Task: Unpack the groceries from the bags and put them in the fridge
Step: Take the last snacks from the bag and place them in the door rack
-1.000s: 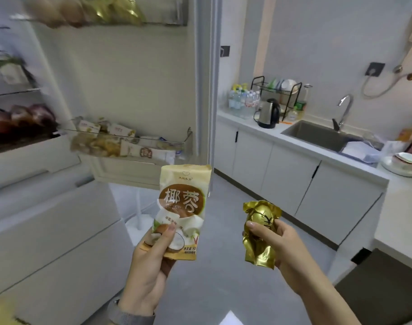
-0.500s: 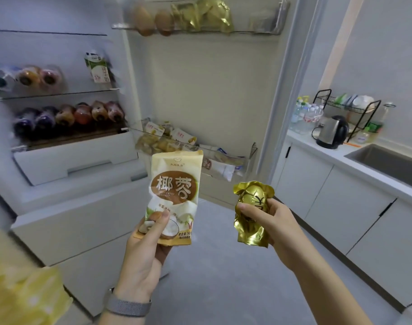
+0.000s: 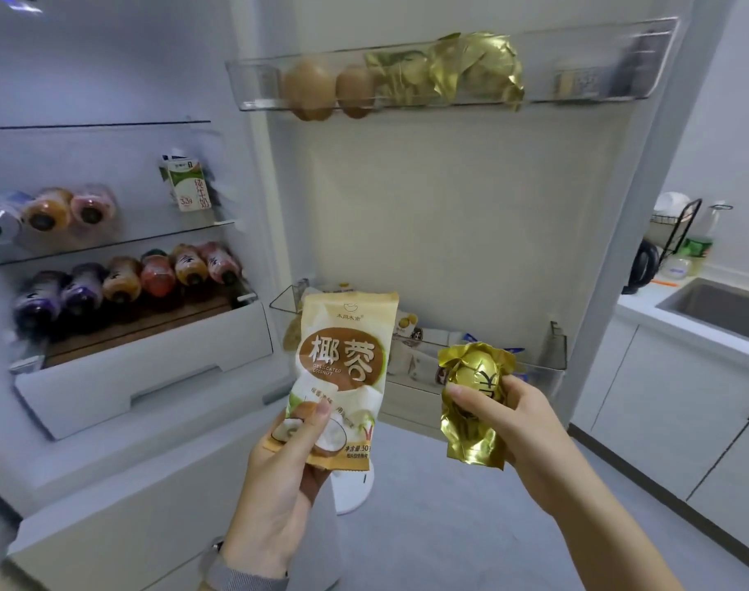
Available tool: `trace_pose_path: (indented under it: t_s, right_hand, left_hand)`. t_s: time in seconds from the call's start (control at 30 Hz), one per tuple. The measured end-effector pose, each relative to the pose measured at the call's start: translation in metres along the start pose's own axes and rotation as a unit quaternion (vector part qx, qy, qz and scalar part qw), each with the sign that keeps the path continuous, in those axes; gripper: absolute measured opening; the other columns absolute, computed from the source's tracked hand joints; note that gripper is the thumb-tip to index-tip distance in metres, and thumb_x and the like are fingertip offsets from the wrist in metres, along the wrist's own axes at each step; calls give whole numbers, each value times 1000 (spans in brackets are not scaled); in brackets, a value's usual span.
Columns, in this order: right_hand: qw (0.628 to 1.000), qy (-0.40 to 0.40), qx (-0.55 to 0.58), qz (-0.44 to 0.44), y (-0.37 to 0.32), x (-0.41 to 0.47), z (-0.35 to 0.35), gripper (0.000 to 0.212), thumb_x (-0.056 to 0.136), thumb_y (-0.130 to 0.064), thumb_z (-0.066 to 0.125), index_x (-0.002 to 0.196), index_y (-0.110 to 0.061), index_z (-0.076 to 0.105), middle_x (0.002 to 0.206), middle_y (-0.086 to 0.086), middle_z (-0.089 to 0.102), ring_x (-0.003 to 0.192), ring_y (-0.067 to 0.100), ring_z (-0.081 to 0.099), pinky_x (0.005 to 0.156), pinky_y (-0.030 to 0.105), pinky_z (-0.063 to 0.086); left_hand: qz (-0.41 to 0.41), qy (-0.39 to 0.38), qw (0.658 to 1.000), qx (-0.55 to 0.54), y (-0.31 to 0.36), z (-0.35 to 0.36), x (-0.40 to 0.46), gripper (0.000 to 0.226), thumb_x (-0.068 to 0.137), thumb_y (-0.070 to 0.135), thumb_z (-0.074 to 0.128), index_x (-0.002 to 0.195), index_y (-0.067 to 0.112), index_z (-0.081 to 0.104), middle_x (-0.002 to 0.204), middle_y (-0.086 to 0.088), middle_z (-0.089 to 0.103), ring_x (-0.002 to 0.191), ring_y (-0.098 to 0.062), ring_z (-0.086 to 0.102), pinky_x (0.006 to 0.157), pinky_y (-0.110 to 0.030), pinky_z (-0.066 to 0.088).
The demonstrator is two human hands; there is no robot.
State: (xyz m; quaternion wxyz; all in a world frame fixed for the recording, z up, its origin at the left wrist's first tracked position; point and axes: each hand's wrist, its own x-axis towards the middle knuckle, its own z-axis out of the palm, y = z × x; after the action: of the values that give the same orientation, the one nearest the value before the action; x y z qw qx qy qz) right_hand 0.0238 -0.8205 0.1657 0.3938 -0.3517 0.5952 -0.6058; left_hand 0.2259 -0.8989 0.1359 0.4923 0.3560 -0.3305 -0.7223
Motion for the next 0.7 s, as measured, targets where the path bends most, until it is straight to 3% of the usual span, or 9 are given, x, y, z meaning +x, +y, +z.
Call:
trace_pose_path:
  t_s: [0.17, 0.33, 0.47, 0.6, 0.7]
  right_hand:
    - [1000, -4, -4, -4, -13, 21, 12, 54, 53, -36, 79, 100, -12, 67, 82, 3, 75, 78, 19, 72, 65, 31, 55]
    - [999, -14, -36, -35, -50, 40, 14, 53, 53, -36, 80, 99, -11, 68, 82, 5, 75, 78, 23, 72, 81, 45, 58]
    - [993, -25, -88, -68, -83, 46, 15, 58, 54, -40, 80, 105, -17, 66, 86, 2, 76, 80, 21, 73, 74, 41, 59]
    - [963, -49, -222, -147, -118, 37, 13, 62, 54, -56, 86, 105, -33, 62, 93, -13, 73, 83, 5, 70, 75, 28, 57]
    - [933, -101, -266, -221, -160, 14, 9, 51, 54, -45, 89, 99, -36, 66, 94, -10, 73, 83, 8, 71, 71, 27, 57]
  left_hand:
    - [-2, 3, 1000, -10, 15, -2, 23, 43, 68, 16, 71, 110, 6, 65, 99, -14, 74, 78, -24, 73, 58, -32, 60]
    - [17, -21, 999, -24, 35, 23, 33, 39, 66, 15, 70, 105, 7, 67, 99, -16, 74, 79, -25, 73, 53, -29, 57]
    - [41, -38, 998, -35, 53, 38, 34, 37, 67, 13, 70, 103, 7, 68, 96, -17, 74, 75, -25, 73, 50, -29, 57]
    - [60, -40, 997, -40, 66, 40, 34, 37, 67, 13, 69, 103, 7, 69, 96, -17, 74, 78, -29, 73, 54, -34, 59]
    - [68, -34, 996, -46, 73, 38, 32, 33, 65, 12, 69, 98, 6, 68, 94, -17, 74, 76, -29, 73, 55, -35, 60]
